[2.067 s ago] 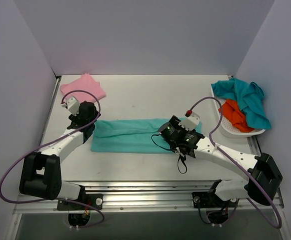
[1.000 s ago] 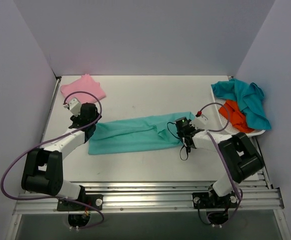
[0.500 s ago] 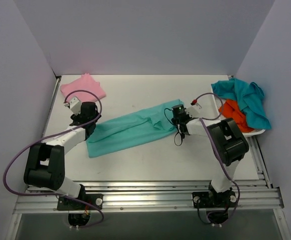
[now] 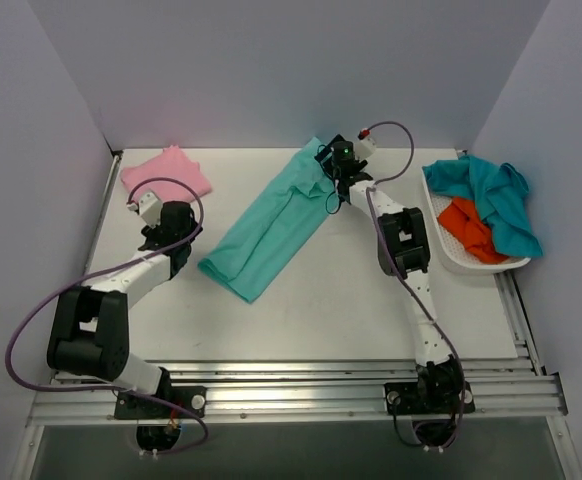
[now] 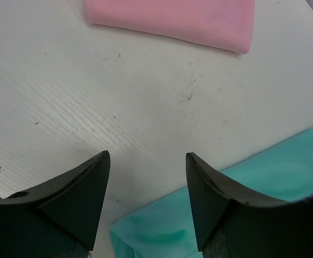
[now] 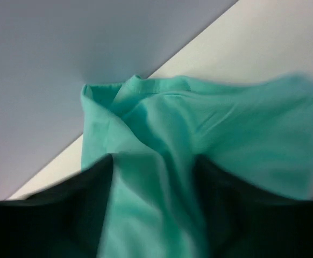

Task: Fold and stack the t-shirts
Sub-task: Rotate the tshirt 90 degrees

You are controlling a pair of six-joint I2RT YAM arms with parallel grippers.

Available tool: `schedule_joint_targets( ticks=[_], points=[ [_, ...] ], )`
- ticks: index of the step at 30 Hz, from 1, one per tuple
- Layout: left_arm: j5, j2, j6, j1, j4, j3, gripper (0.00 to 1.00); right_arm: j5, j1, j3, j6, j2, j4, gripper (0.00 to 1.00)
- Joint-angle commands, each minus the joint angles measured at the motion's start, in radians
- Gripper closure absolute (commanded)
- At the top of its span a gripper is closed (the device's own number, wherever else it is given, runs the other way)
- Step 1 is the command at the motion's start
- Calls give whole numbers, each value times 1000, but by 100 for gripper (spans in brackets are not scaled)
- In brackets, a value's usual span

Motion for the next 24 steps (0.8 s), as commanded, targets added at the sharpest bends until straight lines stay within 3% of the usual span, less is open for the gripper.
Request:
schedule_joint_targets(
  ticks=[1,2,5,7,11,18,24],
  points=[
    [1,-58,10,1,28,26,33,-211,-34,183,-54,111,49,21],
    [1,-72,10,1,30,23,33,-216,-32,199,-65,110,48,1],
    [0,-86,9,1,30,15,33,-204,-20,75,-125,-12,131,0],
    [6,-89,7,1,35,11,33,-175,-8,-103,-155,-103,187,0],
    [14,-103,4,-2,27,6,33,-72,17,-370,-200,-397,259,0],
    [7,-155,1,-3,16,-15,33,99,158,-743,-232,-803,230,0],
    [20,-185,-5,-3,8,-29,33,114,290,-1063,-42,-1062,143,0]
  ],
)
